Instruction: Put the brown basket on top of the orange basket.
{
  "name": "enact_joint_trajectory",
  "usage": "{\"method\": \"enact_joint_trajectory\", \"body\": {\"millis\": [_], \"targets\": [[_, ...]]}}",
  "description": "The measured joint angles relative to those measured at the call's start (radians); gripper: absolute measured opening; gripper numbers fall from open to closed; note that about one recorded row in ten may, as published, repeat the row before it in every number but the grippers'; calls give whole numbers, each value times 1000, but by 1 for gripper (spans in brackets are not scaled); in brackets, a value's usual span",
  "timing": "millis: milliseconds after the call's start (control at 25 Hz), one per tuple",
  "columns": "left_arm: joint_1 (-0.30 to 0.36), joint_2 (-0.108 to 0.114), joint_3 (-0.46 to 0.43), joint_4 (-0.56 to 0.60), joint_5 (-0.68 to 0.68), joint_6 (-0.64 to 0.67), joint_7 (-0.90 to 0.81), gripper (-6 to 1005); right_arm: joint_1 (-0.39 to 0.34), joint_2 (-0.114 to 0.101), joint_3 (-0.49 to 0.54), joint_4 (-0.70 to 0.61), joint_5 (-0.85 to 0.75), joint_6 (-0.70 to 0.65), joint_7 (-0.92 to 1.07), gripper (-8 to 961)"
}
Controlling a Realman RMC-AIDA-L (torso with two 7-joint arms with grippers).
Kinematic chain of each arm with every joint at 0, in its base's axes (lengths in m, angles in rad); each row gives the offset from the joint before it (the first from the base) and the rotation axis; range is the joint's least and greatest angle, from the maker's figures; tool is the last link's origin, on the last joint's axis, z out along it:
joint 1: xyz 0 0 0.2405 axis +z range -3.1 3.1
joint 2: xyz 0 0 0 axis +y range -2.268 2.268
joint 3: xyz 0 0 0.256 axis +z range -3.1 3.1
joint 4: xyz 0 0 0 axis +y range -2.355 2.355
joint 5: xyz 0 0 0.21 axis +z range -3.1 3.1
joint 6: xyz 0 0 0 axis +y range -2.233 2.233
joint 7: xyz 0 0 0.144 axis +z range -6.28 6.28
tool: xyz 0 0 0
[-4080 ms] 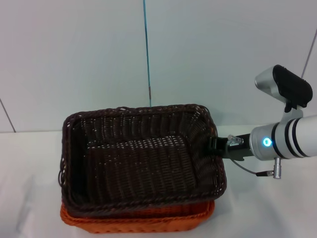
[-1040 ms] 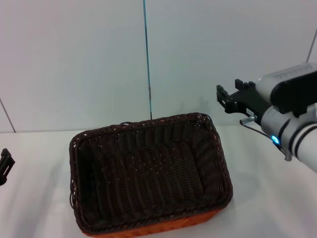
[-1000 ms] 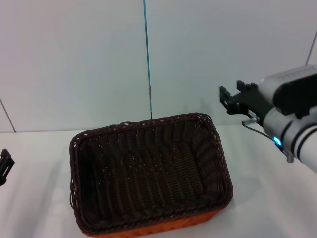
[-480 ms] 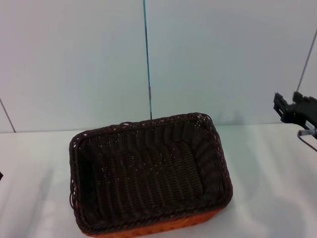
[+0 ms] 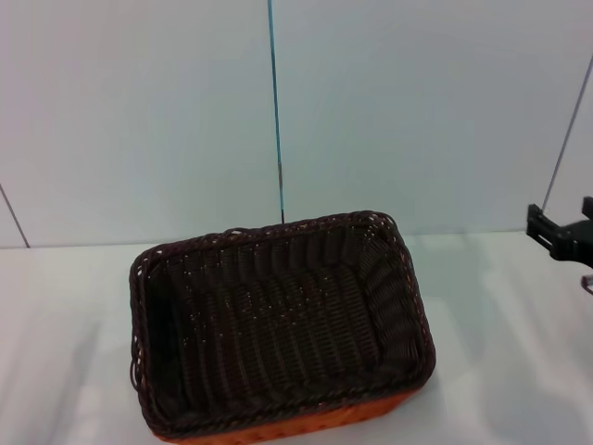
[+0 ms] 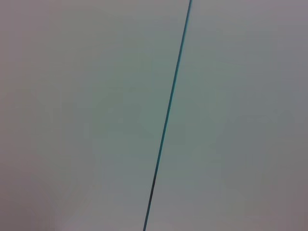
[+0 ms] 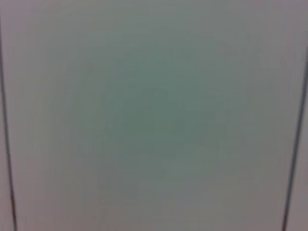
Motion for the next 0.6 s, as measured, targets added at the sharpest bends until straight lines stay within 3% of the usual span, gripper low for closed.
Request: {"method": "enact_joint_trajectory", "body": {"millis": [160,360,600], "targets": [[5,-1,11,21,0,63,-1,885,-27,4,-1,-11,22,-14,10,745],[-4,-2,14,67,0,126,-20,885,-67,2,-27,-60,82,-137,84,748],[-15,3,26,101,0,174,-53,885,-95,-8,-136,-184,31,-292,110,748]]}}
